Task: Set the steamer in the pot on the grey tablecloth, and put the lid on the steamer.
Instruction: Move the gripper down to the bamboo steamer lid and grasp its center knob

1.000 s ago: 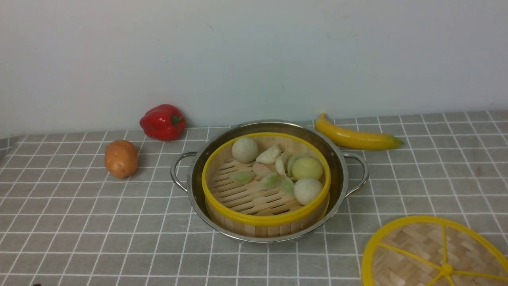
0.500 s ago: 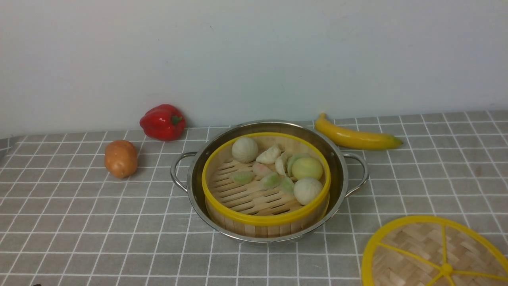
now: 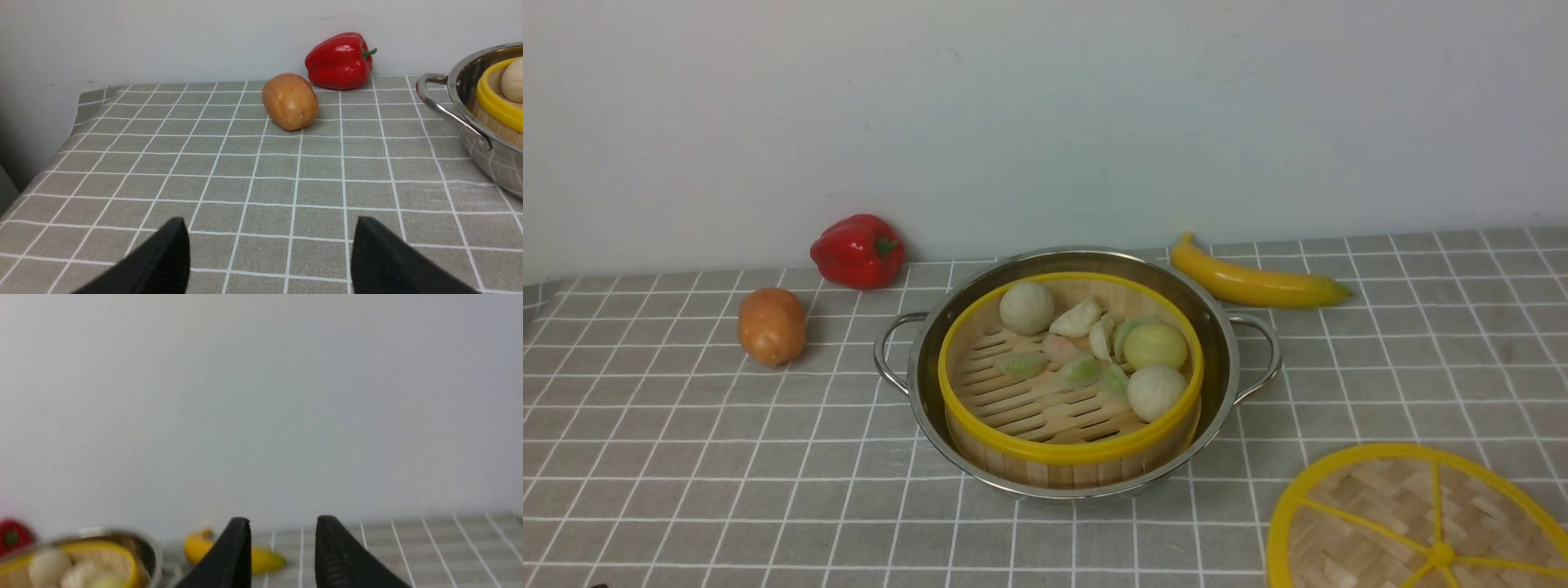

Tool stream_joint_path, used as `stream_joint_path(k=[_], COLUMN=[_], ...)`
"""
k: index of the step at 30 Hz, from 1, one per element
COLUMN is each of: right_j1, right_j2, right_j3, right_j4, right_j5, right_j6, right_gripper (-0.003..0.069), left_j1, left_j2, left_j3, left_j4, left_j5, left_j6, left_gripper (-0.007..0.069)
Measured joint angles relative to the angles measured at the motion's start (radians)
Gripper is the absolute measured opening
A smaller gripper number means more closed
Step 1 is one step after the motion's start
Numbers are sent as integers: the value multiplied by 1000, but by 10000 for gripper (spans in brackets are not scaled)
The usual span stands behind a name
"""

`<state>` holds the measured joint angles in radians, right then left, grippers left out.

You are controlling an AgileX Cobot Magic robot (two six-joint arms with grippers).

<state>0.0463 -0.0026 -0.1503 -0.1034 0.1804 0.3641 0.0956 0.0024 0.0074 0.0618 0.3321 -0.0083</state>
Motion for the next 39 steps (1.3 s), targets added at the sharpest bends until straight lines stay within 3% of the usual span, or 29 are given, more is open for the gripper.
stream_joint_path(k=[3,8,15,16,19,20,22,27,32,39], right_j1=[0,0,0,0,0,0,0,0,0,6], right_j2=[-1,-3,-3,-3,76,76,209,557,904,1287], right_j3=[-96,-289,-329,-339,-408,-413,-469,-539,-589,-688], right_j4=[25,97,240,251,266,266,292,405,451,452], right_j5=[32,224,313,350,589,604,770,903,873,891], right_j6=[6,15,3,-20,-251,-267,-467,-725,-816,-807], right_gripper=[243,243,243,243,243,243,243,243,243,243], left_j1=[0,0,0,0,0,0,0,0,0,0], left_j2=[0,0,0,0,0,0,-1,-1,-1,-1], left_j3=[0,0,0,0,0,0,0,0,0,0], left_j4=[1,1,1,1,1,1,1,1,1,1], left_j5=[0,0,0,0,0,0,0,0,0,0], left_j6=[0,0,0,0,0,0,0,0,0,0], left_gripper=[492,492,492,492,492,492,492,492,492,492])
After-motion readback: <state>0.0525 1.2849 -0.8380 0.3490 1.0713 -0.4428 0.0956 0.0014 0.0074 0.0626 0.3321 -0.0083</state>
